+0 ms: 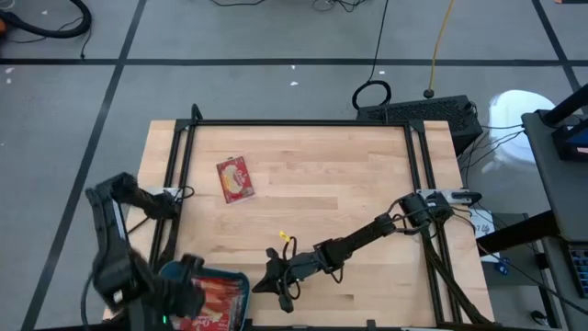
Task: Sort popcorn bags into baskets
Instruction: Put the popcorn sachet into the bin
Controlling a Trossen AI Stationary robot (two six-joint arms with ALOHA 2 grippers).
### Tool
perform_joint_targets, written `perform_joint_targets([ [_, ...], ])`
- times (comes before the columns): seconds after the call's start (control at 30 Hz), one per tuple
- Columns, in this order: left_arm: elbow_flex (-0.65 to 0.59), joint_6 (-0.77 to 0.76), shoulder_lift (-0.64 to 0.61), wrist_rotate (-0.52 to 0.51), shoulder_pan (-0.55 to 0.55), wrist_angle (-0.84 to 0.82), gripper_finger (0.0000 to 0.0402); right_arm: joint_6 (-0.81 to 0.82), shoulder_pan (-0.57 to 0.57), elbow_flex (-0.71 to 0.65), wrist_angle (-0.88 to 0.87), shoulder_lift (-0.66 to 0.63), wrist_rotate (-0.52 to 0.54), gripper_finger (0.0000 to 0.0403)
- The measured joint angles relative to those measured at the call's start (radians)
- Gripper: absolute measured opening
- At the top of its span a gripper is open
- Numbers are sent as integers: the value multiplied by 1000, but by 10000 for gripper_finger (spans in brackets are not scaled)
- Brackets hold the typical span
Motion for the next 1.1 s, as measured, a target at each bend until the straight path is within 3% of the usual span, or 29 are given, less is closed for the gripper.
perform_joint_targets([
  [0.23,0,-70,119,-95,-56,-25,21,81,0,0,-4,0,-89,2],
  [0.73,0,-161,242,-140,-107,-123,22,203,-2,0,-8,0,-90,2],
  [1.1,0,-170,242,-137,-149,9,102,226,-2,0,-8,0,-90,2],
])
